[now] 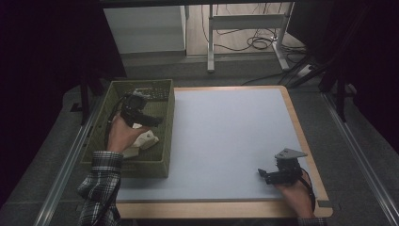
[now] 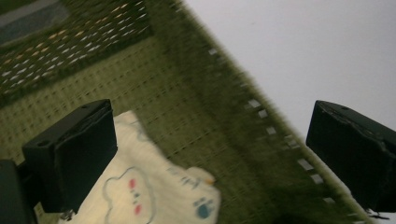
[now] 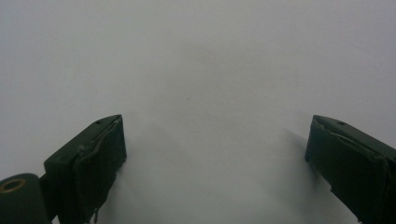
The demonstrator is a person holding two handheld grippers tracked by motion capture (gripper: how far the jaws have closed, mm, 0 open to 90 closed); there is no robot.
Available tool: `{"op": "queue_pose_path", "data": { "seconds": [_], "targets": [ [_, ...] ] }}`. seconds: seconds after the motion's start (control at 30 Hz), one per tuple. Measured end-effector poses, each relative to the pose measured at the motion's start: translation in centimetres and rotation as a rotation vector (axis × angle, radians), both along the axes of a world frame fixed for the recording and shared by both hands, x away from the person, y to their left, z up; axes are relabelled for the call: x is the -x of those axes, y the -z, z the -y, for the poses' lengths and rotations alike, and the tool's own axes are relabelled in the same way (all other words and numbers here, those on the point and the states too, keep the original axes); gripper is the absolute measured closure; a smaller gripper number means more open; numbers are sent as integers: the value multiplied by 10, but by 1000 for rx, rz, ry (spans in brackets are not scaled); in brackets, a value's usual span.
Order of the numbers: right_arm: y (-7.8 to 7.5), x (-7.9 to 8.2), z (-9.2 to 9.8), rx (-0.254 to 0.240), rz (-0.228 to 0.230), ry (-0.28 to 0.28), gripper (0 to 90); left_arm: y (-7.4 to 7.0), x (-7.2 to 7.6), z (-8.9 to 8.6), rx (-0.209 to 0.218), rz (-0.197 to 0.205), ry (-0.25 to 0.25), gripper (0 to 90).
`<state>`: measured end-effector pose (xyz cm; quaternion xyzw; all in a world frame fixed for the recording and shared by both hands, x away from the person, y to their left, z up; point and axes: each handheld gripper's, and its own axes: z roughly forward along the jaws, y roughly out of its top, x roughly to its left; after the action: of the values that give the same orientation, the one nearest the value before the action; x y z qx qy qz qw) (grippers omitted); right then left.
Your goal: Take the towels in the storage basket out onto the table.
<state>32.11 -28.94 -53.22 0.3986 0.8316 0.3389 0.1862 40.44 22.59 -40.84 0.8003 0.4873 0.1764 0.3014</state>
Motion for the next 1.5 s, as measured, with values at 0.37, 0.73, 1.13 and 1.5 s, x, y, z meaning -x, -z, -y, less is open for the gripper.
{"op": "queue_pose_path", "data": {
  "seconds": [0.37,0.73,1.13,1.5],
  "targets": [
    [0,0,0,-1,0,0,53,40,-13,-32,-52,-119,-62,16],
    [0,0,0,-1,0,0,53,72,-21,-45,-82,-294,-79,11],
    [0,0,0,-1,0,0,54,103,-24,-38,-161,-474,-32,98],
    [0,0,0,-1,0,0,53,93,-19,-35,-124,-501,-13,585]
  ]
}}
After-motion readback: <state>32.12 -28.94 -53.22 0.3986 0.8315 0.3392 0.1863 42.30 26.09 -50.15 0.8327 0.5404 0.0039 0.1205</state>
